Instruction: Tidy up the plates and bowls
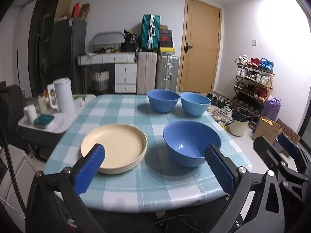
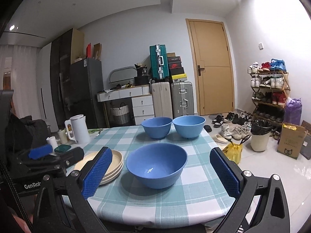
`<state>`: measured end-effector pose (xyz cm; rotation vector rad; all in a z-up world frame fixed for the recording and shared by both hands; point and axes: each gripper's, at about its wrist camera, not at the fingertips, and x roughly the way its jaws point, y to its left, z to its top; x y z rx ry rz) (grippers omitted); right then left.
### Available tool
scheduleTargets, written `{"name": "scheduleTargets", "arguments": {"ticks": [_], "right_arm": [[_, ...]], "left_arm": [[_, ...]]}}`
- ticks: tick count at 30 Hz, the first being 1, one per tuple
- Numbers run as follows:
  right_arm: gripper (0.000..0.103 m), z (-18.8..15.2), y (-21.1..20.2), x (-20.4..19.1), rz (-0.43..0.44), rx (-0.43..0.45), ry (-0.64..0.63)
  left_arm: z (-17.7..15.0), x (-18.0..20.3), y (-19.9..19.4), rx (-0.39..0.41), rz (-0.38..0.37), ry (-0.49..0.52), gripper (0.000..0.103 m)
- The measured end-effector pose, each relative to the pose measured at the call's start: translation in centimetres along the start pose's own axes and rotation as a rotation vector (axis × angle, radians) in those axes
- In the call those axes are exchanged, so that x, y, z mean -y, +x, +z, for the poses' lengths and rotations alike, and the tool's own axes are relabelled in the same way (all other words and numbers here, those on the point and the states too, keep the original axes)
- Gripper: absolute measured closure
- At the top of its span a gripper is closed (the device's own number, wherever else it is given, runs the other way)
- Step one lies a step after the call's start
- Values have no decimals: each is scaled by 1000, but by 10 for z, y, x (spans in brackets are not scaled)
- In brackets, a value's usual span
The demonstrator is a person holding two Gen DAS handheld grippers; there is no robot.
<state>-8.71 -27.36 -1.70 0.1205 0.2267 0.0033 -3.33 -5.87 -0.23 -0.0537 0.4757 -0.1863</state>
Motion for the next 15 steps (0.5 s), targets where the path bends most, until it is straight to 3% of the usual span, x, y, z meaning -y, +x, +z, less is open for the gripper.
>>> {"name": "scheduleTargets", "arguments": {"ticks": [7,10,15], "right_arm": [[1,-2,-4,0,14,32,-1],[1,-5,-3,0,22,24,15],[1,-11,6,1,50,-16,53]], "left_arm": [[-5,3,6,-4,-11,8,0],[-6,-2,5,33,0,-8,0],[-10,-7,17,-19,-14,-20,0]]}}
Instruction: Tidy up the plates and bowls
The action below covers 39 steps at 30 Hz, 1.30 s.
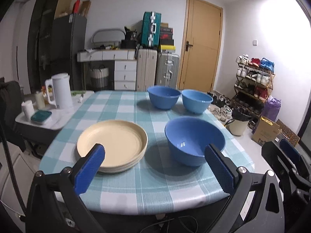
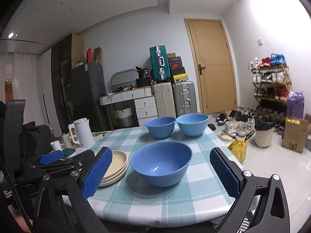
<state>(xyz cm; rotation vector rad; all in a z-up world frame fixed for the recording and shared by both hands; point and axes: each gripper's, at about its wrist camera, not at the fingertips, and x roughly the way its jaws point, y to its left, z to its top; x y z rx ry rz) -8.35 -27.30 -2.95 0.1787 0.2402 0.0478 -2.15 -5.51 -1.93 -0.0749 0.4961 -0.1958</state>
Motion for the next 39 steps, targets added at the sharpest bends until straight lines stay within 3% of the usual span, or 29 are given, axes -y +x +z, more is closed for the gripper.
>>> {"name": "scheduleTargets", "arguments": {"ticks": [5,19,22,26,29,33,37,39], "right_arm": [[1,-3,9,-3,23,-42,1],[1,28,-25,-13,17,57,-110],[1,32,-19,-7,20,59,-144],[1,44,-6,8,-9,51,-149],[1,57,-2,15,-5,88,-165],[1,85,15,19,-24,117,-227],[1,124,54,23,37,79,-247],[1,141,76,23,22,68,-262]], "left_arm": [[-1,-3,3,-18,46,-20,0],[9,-4,-27,46,30,-21,0],[23,-8,-30,51,14,-19,0],[53,-14,-37,125,-19,13,0],[74,-16,-22,96,-24,43,0],[109,-22,24,-22,-86,71,0],[142,-30,82,-96,-49,81,0],[160,-35,125,-162,-12,81,0]]}}
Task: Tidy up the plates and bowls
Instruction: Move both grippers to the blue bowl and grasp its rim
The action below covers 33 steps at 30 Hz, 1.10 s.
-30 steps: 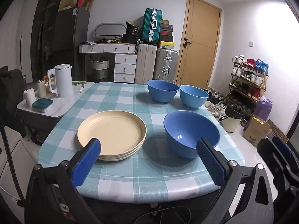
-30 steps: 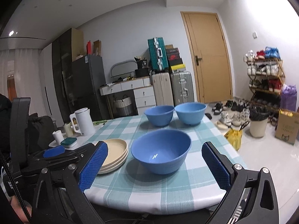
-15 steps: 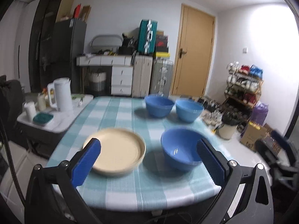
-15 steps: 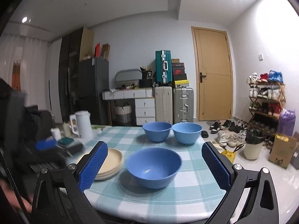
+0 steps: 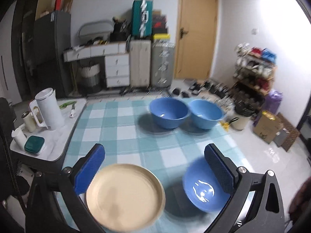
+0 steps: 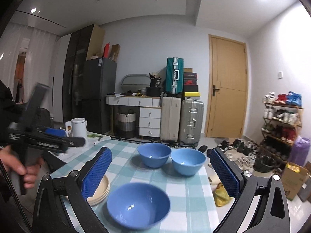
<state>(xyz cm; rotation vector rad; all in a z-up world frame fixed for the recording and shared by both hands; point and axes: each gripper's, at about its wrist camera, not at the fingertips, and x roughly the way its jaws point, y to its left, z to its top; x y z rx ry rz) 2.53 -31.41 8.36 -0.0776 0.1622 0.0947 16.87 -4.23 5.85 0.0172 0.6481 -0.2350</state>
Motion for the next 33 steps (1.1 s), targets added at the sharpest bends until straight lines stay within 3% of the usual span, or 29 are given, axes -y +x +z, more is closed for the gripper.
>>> {"name": "scheduleTargets", "arguments": {"ticks": [5,7,13,17,18,23,26,28,32,33], "right_arm": [[1,36,74,10,-12,-30,-102],[1,47,100,13,-8,-51,-132],[1,65,171,29,77,-151,-87],[1,58,206,20,41,-214,-167],[1,55,215,18,23,-239,-195],[1,48,266,31,29,-324,-186],[1,45,300,40,42,-376,-152],[1,44,332,44,58,-442,-144],[1,43,384,50,96,-524,-149],[1,44,400,52,116,-550,-137]], "left_arm": [[36,-7,91,-167,27,18,0],[45,-11,135,-252,81,7,0],[63,-25,242,-461,24,-143,1],[82,-8,288,-444,142,-39,1],[85,-7,295,-450,141,-32,1],[92,-6,338,-532,22,-116,3],[92,-1,357,-560,29,-89,9],[89,-3,369,-576,30,-100,18],[85,-11,386,-632,-39,-160,30],[84,-13,387,-631,-44,-165,40]]}}
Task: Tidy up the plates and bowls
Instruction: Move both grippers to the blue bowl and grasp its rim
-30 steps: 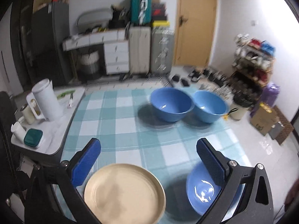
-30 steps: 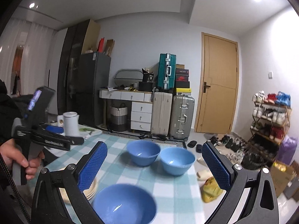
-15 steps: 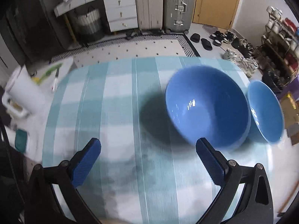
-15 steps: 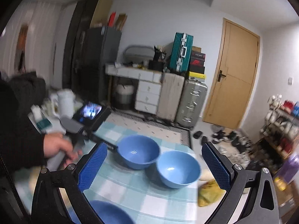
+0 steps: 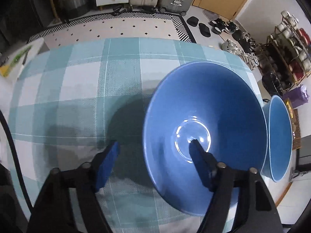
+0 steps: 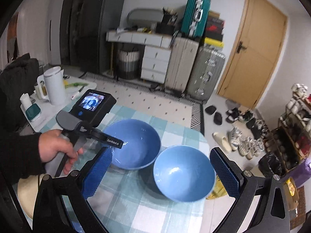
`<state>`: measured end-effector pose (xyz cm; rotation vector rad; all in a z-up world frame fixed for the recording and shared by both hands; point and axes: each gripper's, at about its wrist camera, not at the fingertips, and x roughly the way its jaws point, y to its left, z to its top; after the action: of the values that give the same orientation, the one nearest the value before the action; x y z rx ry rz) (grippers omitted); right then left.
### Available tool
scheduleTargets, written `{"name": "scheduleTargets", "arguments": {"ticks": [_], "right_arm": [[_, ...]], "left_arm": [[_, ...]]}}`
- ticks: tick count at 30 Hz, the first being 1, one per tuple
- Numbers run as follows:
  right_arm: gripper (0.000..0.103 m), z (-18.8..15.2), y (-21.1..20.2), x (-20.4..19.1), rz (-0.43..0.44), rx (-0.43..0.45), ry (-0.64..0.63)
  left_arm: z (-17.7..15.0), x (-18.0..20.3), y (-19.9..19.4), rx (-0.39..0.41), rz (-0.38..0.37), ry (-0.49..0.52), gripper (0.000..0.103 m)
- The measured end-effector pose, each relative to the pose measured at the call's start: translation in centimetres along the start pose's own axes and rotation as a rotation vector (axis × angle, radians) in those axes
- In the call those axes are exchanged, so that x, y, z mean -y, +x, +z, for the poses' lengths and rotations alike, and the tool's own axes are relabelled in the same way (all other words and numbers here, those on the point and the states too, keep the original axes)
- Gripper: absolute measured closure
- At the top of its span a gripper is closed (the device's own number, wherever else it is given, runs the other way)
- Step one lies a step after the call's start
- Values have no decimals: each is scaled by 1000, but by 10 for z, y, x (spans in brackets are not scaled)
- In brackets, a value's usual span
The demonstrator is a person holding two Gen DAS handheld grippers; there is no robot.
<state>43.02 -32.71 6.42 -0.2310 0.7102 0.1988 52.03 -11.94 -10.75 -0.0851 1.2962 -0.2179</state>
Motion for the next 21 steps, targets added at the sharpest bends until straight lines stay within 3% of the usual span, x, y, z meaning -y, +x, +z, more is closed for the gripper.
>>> {"name": "scheduleTargets", "arguments": {"ticks": [1,3,7,10,13,21], "right_arm": [[1,7,14,5,24,-28,22],[1,19,40,17,82,-92,81],[1,30,96,38,172,-213,256],[1,31,124,44,201,-257,338],[1,31,144,43,215,-289,363],[1,22,141,23,214,-300,323]], "left_arm": [[0,-1,1,-3,-3,1,54],[0,-2,6,-15,-1,16,68],[-2,-4,9,-37,-53,24,86],[-3,1,7,-38,-43,75,89],[-3,4,5,-18,25,133,91],[-11,-5,0,-43,41,189,95]]}}
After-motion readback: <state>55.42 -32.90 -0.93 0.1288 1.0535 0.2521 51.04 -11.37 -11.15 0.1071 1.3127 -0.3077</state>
